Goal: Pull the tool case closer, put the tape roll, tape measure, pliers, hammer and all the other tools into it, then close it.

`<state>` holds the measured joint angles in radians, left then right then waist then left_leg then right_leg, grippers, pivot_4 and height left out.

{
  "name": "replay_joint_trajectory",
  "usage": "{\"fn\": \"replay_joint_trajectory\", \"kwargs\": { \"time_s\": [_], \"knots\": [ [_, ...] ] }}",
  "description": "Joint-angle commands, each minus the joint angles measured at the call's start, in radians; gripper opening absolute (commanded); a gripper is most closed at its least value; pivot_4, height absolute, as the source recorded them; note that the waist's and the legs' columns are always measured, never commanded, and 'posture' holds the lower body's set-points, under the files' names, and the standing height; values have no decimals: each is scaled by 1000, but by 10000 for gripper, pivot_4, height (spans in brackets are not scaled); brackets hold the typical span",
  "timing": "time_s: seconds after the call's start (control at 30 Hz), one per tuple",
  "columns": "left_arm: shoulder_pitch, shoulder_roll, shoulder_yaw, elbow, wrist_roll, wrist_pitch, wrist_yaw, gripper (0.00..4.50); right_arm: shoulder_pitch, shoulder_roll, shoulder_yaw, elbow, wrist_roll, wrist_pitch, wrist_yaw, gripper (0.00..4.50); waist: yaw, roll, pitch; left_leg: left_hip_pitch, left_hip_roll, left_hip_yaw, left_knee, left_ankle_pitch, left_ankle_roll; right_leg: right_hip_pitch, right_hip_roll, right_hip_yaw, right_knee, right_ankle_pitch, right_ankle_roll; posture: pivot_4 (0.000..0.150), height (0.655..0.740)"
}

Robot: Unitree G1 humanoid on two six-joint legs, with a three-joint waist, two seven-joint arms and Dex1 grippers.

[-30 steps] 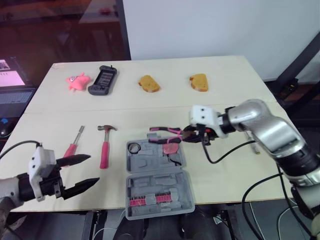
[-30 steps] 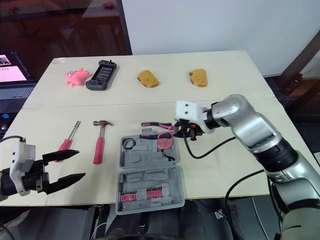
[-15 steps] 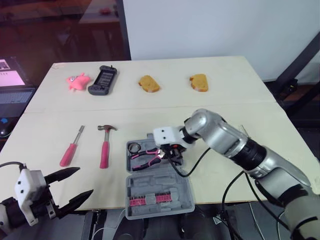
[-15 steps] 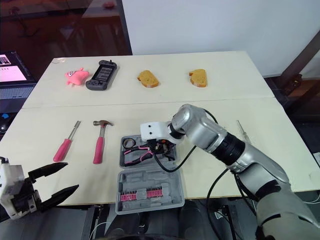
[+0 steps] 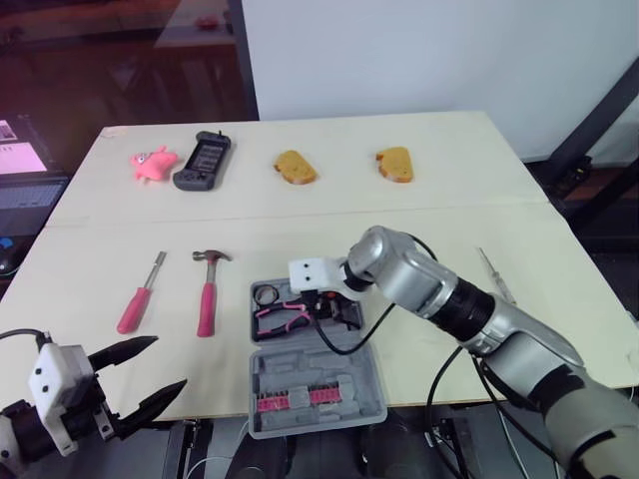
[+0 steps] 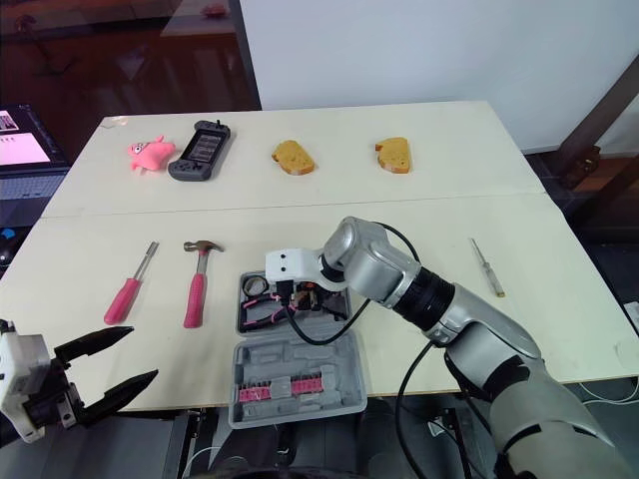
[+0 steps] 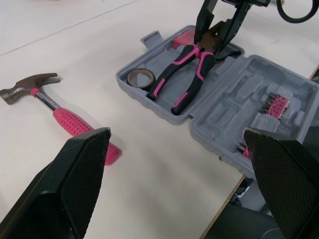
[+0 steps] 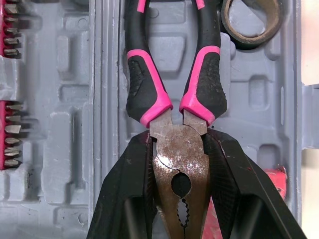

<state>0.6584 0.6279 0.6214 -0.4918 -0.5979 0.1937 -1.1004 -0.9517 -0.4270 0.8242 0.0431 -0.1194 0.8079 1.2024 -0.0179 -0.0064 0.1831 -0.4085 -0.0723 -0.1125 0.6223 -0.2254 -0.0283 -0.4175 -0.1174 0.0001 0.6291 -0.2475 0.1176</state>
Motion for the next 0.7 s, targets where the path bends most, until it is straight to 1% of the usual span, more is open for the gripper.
{"fn": "replay_joint_trajectory", "kwargs": {
  "time_s": [0.03, 0.5, 0.53, 0.63, 0.67, 0.7],
  "knots": [
    [-2, 13, 10, -12, 7, -17, 5, 45000, -3, 21, 2, -23, -19, 3, -14, 9840, 0, 0, 0, 0, 0, 0, 0, 0, 0, 0, 0, 0, 0, 0, 0, 1500, 7400],
    [-33, 48, -11, 9, 7, -10, 2, 45000, 26, 47, 3, 9, -40, 2, -49, 9840, -4, 0, 0, 0, 0, 0, -1, 0, 0, -2, 1, 0, 1, 0, 0, 1500, 7400],
    [-37, 51, -14, 12, 7, -8, 1, 45000, 24, 49, -6, 11, -38, 5, -55, 20897, -4, 0, 0, 0, 1, 0, -1, 0, 0, -2, 1, 0, 1, 0, 0, 1500, 7400],
    [-54, 63, -24, 19, 2, -2, -4, 45000, 7, 51, -89, -24, 19, 40, -42, 32266, -2, 0, 0, 0, 0, 0, -1, 0, 0, -2, 1, 0, 1, 0, 0, 1500, 7400],
    [-58, 65, -25, 21, 1, 0, -5, 45000, 4, 45, -111, -42, 38, 49, -31, 38257, 0, 0, 0, 0, 0, 0, 0, 0, 0, -2, 1, 0, 1, 0, 0, 1500, 7400],
    [-63, 68, -26, 22, -1, 2, -6, 45000, 3, 43, -138, -63, 65, 69, -18, 42646, 2, 0, 0, 0, 0, 0, 0, 0, 0, -2, 1, 0, 1, 0, 0, 1500, 7400]
  ]
}}
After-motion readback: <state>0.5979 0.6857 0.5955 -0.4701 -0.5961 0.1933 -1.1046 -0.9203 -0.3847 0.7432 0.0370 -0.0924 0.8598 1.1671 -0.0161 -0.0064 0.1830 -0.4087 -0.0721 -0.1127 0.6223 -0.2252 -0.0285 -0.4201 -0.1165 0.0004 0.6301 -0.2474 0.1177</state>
